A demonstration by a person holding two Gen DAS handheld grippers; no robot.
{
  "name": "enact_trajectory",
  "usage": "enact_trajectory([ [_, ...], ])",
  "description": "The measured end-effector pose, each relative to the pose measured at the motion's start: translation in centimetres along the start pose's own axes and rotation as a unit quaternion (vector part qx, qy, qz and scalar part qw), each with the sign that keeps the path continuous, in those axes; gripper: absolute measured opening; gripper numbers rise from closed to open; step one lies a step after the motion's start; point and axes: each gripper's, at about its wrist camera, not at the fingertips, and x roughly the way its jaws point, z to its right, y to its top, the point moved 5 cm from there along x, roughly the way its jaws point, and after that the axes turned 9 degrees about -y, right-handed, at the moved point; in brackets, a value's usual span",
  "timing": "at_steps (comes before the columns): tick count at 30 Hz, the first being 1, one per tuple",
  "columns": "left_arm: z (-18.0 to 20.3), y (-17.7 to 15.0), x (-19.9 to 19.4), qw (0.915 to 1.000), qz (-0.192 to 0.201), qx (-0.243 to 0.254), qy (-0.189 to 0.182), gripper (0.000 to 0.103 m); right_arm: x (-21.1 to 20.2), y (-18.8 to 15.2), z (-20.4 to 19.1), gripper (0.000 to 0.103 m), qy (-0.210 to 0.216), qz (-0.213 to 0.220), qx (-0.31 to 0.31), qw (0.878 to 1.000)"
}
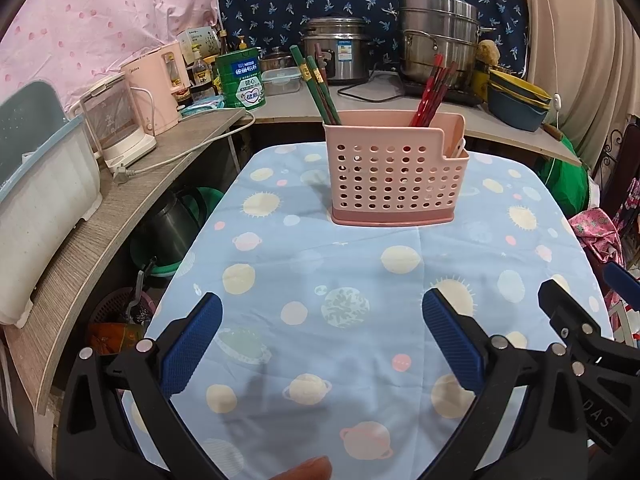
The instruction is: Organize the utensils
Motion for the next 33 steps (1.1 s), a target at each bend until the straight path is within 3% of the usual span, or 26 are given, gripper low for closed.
enact_trajectory([
  [33,-0.37,0.11,0.66,1.0000,0.001,0.006,0.006,0.096,0.58,-0.02,0.07,0.088,-0.003,-0.001,-0.002,1.000],
])
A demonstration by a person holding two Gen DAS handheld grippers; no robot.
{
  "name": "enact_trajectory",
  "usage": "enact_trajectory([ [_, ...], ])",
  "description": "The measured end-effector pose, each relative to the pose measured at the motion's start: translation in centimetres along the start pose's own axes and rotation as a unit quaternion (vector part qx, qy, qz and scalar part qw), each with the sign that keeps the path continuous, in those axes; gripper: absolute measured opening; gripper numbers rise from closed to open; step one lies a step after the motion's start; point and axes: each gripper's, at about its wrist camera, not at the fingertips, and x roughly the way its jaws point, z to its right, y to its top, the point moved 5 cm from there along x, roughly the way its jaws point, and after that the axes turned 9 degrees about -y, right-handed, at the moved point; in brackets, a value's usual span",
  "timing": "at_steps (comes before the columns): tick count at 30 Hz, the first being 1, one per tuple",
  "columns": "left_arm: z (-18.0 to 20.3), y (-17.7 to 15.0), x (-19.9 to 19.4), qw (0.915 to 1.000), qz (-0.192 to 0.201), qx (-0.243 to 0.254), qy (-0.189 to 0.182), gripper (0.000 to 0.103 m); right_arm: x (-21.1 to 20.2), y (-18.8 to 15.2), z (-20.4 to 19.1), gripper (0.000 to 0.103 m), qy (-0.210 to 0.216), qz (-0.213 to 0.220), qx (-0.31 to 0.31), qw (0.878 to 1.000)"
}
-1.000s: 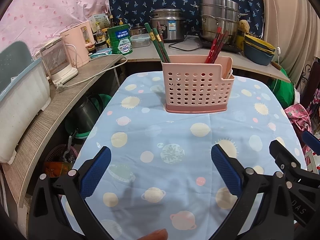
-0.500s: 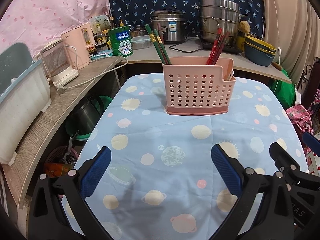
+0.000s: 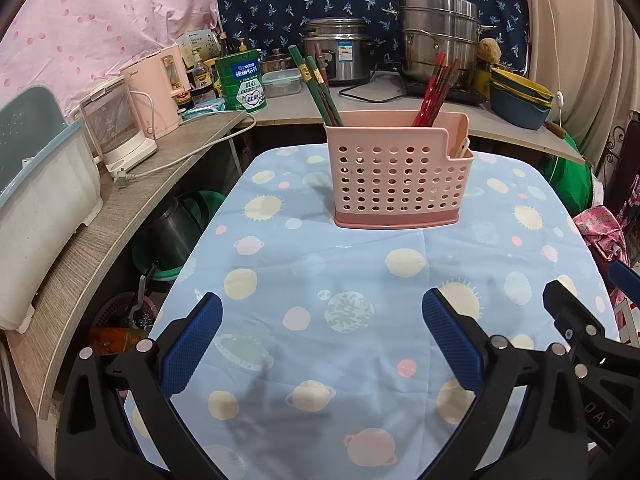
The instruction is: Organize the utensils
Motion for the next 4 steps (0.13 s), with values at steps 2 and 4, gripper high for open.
enact_trajectory([
  [2,-0.02,0.02,-0.04,1.0000,0.003,-0.006,0.001,0.096,0.08,0.02,0.04,0.088,-0.002,0.002,0.000,1.000],
  [4,-0.03,0.04,-0.02,1.0000,0.003,-0.007,0.001,0.096,0.22,0.10,0.16,0.088,-0.002,0.001,0.000,1.000],
])
